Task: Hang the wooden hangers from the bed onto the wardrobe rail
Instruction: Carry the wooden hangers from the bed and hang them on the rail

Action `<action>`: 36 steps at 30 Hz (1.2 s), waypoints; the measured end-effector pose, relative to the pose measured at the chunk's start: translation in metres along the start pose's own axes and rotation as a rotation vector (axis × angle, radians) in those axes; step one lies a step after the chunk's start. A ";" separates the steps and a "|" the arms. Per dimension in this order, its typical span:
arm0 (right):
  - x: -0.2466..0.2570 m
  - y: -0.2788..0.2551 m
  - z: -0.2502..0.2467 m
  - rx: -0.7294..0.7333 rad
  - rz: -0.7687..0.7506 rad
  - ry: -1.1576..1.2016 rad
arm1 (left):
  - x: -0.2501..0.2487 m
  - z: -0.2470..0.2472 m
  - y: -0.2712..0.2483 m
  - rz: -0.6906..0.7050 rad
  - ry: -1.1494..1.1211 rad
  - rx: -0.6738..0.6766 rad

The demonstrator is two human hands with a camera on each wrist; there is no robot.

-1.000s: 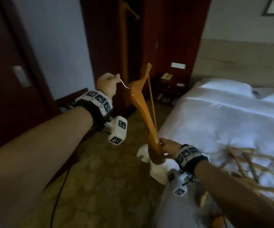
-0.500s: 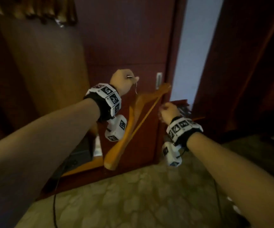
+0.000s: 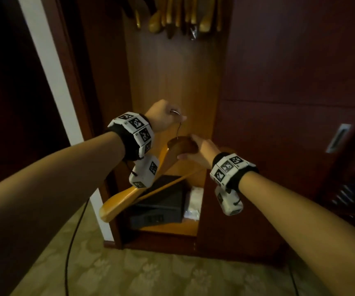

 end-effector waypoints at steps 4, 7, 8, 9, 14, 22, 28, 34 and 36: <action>0.011 0.085 0.024 -0.051 -0.084 0.001 | 0.043 -0.021 0.047 -0.051 0.045 -0.146; 0.018 0.141 0.029 -0.077 -0.139 -0.066 | 0.067 -0.031 0.082 -0.076 0.068 -0.181; 0.020 0.158 0.028 -0.080 -0.139 -0.060 | 0.075 -0.035 0.094 -0.081 0.077 -0.197; 0.020 0.174 0.029 -0.068 -0.122 -0.027 | 0.084 -0.038 0.106 -0.087 0.076 -0.214; -0.004 0.232 0.029 0.091 -0.071 -0.024 | 0.128 -0.052 0.162 -0.150 0.058 -0.227; -0.041 0.285 0.018 0.195 -0.034 -0.287 | 0.194 -0.044 0.252 -0.136 -0.115 -0.184; -0.023 0.323 -0.005 -0.010 0.028 -0.285 | 0.233 -0.041 0.332 -0.043 -0.194 -0.168; -0.002 0.343 -0.034 -0.231 0.170 -0.406 | 0.249 -0.046 0.379 0.002 -0.160 -0.287; -0.004 0.343 -0.037 -0.292 0.238 -0.372 | 0.255 -0.042 0.377 -0.087 -0.249 -0.341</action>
Point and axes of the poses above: each hand's wrist, its own y-axis towards the middle knuckle, its own z-axis out of the palm, x = y × z, the point moved 9 cm from there along y, towards the middle knuckle, and after that the axes turned 12 degrees about -x, right-handed, at the moved point
